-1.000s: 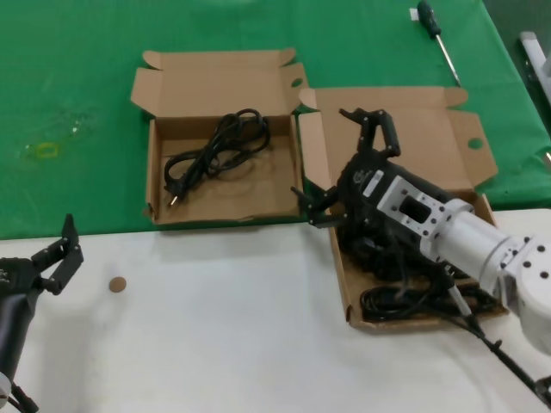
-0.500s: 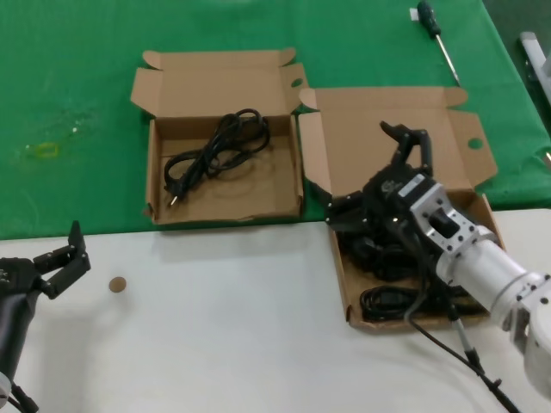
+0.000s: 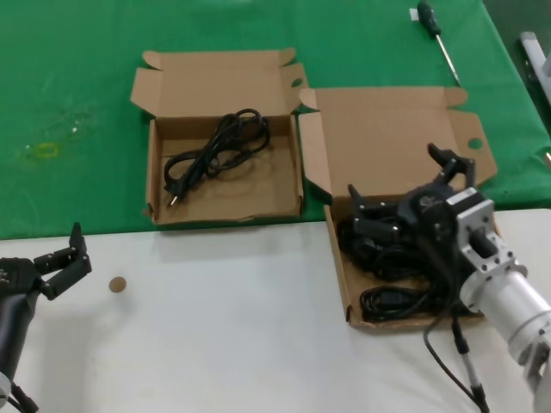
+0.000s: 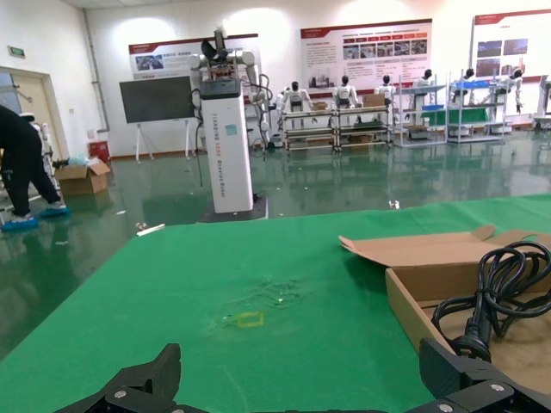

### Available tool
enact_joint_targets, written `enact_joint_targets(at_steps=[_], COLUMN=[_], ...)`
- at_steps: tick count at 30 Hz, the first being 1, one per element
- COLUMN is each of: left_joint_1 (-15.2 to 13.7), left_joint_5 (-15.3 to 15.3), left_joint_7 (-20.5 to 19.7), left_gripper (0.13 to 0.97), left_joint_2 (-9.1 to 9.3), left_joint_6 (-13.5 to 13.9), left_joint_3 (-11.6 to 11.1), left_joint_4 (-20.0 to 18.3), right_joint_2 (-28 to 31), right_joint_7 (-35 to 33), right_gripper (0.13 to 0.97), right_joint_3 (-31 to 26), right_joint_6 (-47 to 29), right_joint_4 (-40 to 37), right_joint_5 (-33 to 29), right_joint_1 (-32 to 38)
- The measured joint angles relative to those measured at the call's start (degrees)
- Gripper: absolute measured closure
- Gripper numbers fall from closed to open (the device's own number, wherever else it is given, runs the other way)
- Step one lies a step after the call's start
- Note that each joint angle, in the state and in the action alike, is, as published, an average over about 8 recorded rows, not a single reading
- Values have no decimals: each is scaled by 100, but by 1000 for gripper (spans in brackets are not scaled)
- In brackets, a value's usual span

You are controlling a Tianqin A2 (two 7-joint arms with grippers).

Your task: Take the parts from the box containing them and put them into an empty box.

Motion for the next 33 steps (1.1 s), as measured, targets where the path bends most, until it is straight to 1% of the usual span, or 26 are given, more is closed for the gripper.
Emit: enact_joint_targets(at_steps=[6, 13, 33], left_joint_1=[0, 0, 0], left_joint_5=[0, 0, 0], left_joint_7=[0, 0, 0], left_gripper=[132, 132, 132], left_joint_2=[0, 0, 0], left_joint_6=[0, 0, 0], left_joint_3=[0, 0, 0], left_joint_4=[0, 0, 0], right_joint_2=[-67, -130, -138], right_joint_7=[280, 538, 576], right_gripper=[129, 129, 129], right_joint_3=[180, 346, 371], right_joint_6=[291, 558, 598], right_joint_4=[187, 360, 386], right_joint_5=[133, 255, 274], right_joint_1=[-329, -630, -673])
